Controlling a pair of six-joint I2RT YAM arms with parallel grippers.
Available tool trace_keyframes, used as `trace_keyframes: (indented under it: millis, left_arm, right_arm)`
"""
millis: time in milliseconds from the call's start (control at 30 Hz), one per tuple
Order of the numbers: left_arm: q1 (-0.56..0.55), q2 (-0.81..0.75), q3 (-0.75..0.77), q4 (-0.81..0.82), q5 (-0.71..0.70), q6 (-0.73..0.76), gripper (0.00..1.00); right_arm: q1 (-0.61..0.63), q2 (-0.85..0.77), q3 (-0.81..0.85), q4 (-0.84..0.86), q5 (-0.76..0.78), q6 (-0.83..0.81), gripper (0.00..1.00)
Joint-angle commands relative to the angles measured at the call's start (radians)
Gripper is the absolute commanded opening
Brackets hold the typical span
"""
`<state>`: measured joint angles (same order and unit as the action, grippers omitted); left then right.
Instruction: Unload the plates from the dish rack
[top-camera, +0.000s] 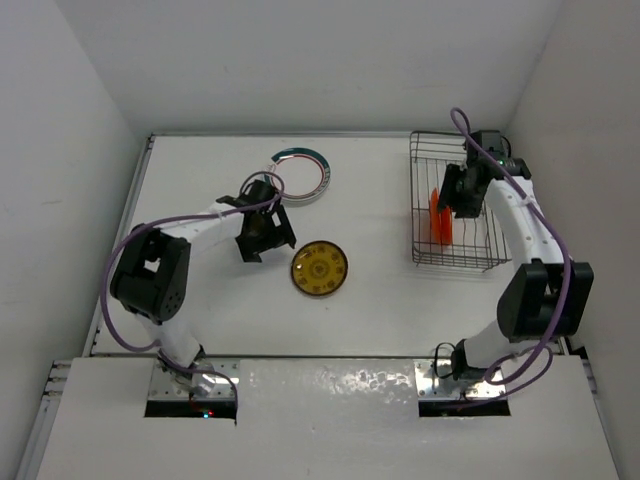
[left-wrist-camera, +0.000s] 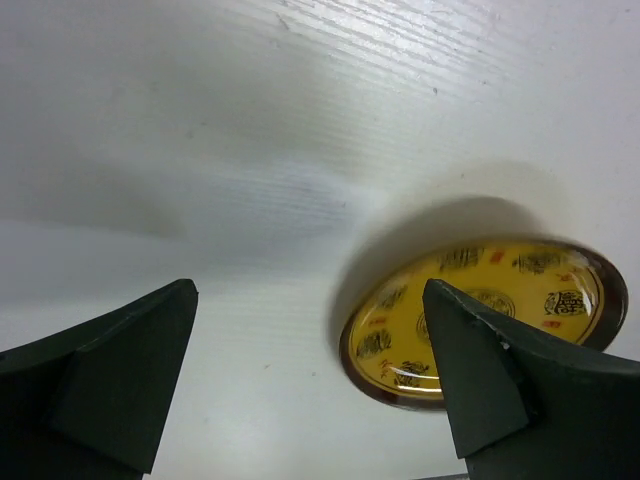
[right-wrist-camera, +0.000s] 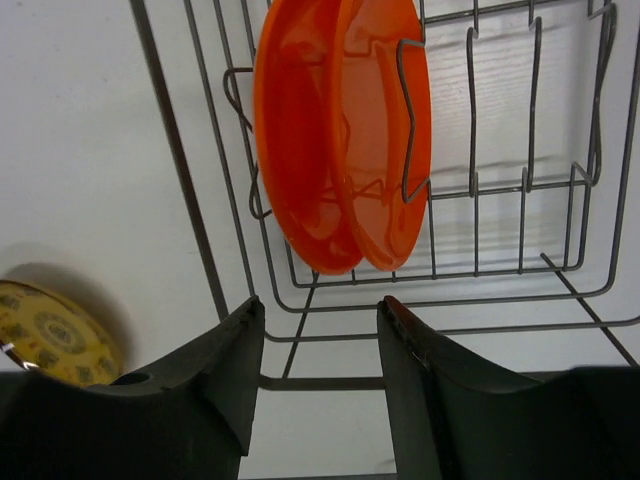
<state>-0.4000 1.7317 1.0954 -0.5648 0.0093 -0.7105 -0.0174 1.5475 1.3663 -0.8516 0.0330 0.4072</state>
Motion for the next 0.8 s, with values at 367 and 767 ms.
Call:
trace_keyframes:
  millis: [367, 767]
  left_arm:
    - [-0.005, -0.170, 0.118, -0.155, -0.045, 0.140, 0.94]
    - [-0.005, -0.165, 0.150, -0.176, -0.020, 0.158, 0.94]
  right_arm:
    - [-0.009, 0.089, 0.097, 0.045, 0.056, -0.087, 0.34]
    - [-0.038, 0.175, 0.061, 0.126, 0.003, -0.165, 0.22]
